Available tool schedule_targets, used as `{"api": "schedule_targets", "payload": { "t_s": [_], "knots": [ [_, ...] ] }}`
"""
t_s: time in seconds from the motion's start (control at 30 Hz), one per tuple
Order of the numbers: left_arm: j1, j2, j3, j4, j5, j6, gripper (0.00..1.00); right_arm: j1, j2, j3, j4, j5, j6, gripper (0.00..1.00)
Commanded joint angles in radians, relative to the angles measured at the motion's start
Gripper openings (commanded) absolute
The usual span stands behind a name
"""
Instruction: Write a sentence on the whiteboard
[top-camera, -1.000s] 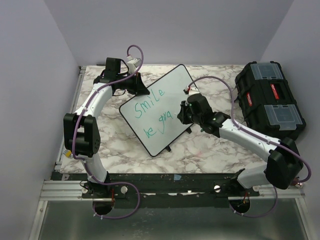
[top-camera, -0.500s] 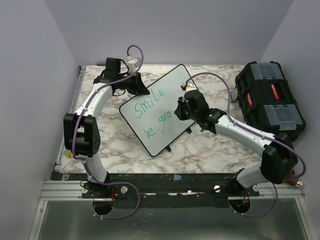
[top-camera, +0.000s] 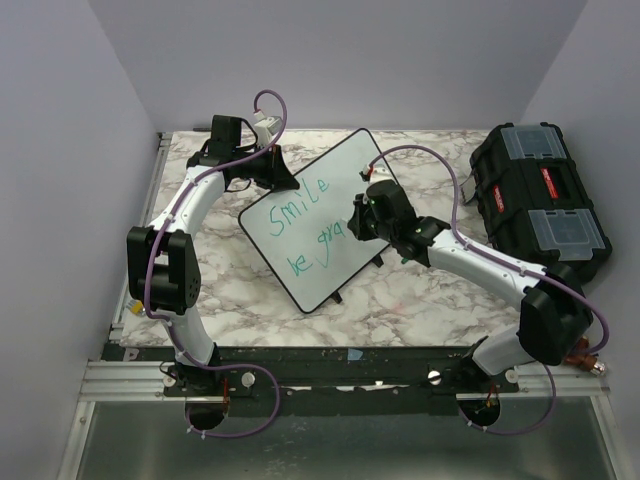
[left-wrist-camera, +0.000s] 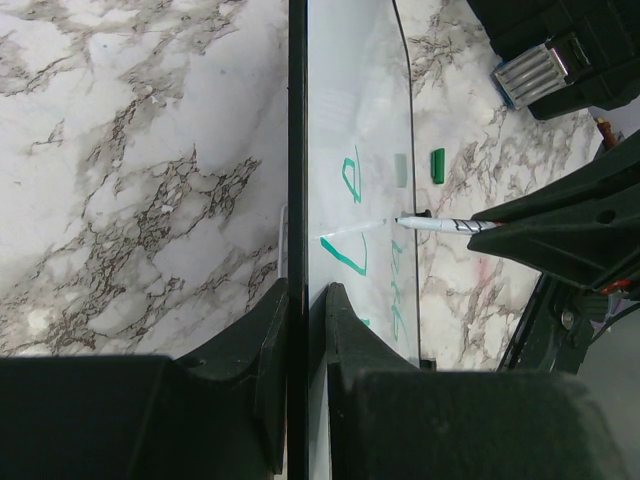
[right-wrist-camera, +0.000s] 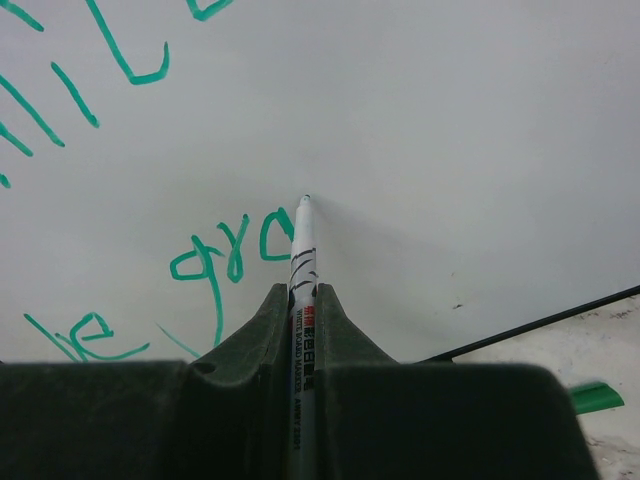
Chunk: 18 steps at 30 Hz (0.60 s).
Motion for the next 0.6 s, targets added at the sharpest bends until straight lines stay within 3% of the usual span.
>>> {"api": "schedule_targets", "payload": {
  "t_s": [0.0,0.57],
  "knots": [
    [-0.009,-0.017,-0.009,0.006,-0.036,0.112,0.0,0.0,0.019,0.006,0.027,-0.012,0.001,0.01],
    [-0.006,-0.023,-0.014,0.008,-0.034,0.113,0.0,-0.001,0.042,0.013,0.009,0.042,-0.024,0.01]
  ]
}}
